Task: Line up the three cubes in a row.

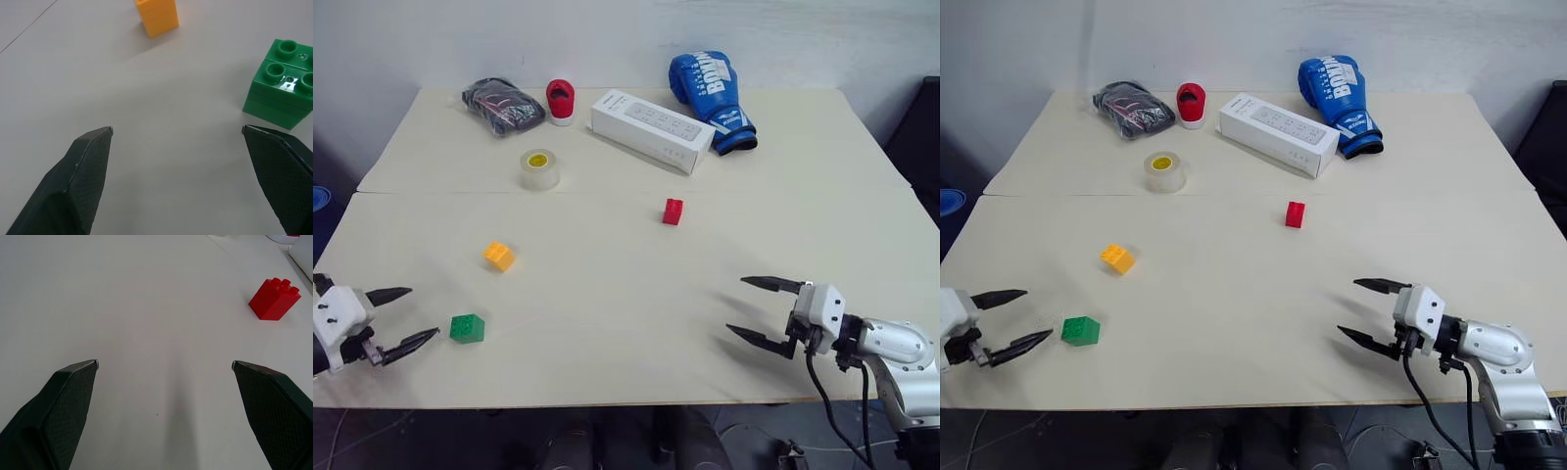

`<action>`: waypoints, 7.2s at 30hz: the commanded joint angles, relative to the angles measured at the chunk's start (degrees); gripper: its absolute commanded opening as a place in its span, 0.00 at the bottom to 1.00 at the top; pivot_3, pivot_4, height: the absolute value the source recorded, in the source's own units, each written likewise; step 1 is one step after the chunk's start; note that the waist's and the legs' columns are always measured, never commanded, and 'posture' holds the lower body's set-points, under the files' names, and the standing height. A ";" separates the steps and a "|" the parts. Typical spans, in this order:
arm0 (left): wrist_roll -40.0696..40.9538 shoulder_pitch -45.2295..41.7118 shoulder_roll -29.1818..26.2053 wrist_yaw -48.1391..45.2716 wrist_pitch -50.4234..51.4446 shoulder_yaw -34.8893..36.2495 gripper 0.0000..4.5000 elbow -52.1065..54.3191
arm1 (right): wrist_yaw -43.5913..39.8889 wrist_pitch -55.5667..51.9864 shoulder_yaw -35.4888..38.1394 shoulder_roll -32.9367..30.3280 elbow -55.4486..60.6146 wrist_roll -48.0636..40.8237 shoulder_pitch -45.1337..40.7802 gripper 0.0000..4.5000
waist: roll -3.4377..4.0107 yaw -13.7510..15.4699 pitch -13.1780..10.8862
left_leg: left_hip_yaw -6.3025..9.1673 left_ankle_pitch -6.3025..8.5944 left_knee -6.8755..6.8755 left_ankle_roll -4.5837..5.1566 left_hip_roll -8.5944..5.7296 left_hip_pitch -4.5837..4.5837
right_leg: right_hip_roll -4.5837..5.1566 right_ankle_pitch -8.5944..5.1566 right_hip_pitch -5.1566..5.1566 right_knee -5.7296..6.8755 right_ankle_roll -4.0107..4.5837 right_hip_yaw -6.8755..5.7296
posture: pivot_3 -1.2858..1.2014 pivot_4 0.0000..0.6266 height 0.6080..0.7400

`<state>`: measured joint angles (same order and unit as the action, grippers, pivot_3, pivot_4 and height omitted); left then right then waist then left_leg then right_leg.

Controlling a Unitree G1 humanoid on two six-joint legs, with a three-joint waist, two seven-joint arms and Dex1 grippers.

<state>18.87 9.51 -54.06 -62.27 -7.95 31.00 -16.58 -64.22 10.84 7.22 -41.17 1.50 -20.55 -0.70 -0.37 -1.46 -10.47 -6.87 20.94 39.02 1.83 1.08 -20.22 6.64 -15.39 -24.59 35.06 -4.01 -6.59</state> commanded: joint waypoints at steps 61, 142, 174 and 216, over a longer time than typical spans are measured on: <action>15.48 -11.92 5.83 6.29 27.19 -7.74 1.00 33.12 | 65.50 -1.53 -7.52 48.95 -39.39 20.35 -41.52 0.78 | 0.08 -2.15 0.11 | -0.16 -0.46 0.10 -0.22 0.03 -0.55 | -0.25 -0.11 -0.84 0.84 0.18 0.29 | 0.52 0.24 1.00; -0.50 -12.19 -1.29 -18.87 1.30 -11.18 1.00 -3.09 | -19.74 -2.67 -3.96 6.31 2.11 -12.46 -8.24 0.99 | 0.01 0.29 0.12 | 0.04 -0.04 0.12 -0.12 0.01 0.00 | -0.06 -0.11 -0.08 0.37 0.18 -0.07 | 0.52 0.24 1.00; -11.70 -38.62 13.87 -4.01 33.38 -47.73 0.34 26.56 | -6.94 -4.44 5.27 3.13 11.29 -12.45 5.10 1.00 | -0.02 1.63 0.13 | -0.21 -0.18 0.26 0.09 -0.07 0.03 | -0.18 0.02 0.06 0.54 -0.03 -0.28 | 0.52 0.24 1.00; 6.02 6.25 14.38 3.80 9.04 11.40 1.00 9.26 | -4.60 -3.29 -0.41 8.48 9.29 -13.00 -2.05 1.00 | -0.04 1.25 0.12 | 0.00 0.11 0.76 0.05 0.21 -0.02 | -0.03 -0.10 0.10 0.45 0.17 -0.46 | 0.52 0.24 1.00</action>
<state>22.84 14.67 -39.55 -60.05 2.29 37.69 -6.39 -69.10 7.38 6.69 -33.03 8.97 -32.23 -2.20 -0.41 -0.21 -10.35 -6.87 21.10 39.78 1.89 1.30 -20.23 6.61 -15.49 -24.48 35.51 -3.84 -7.05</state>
